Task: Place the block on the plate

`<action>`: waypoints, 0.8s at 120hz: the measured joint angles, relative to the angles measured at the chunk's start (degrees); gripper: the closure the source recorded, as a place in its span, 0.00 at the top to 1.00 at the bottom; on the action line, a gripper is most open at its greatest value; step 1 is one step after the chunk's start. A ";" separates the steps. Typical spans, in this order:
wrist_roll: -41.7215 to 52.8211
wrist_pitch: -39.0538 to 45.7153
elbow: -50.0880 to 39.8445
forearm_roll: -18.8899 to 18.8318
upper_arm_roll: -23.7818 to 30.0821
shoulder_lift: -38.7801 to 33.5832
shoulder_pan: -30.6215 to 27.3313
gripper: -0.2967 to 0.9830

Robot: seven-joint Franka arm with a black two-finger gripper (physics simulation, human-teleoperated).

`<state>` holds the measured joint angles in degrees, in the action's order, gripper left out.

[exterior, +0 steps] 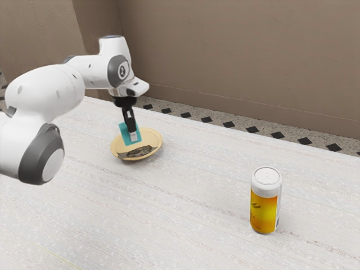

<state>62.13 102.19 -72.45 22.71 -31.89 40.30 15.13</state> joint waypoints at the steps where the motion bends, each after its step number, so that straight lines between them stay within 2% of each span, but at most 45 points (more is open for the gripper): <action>1: 0.00 0.01 0.00 -0.01 0.02 0.03 -0.04 0.55; 64: 1.88 1.36 -1.60 -0.10 0.17 0.04 -4.71 0.55; 96: 2.53 -0.66 7.25 -0.11 0.87 5.33 -5.44 0.55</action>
<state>64.66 101.54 -65.19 22.59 -31.02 45.63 9.68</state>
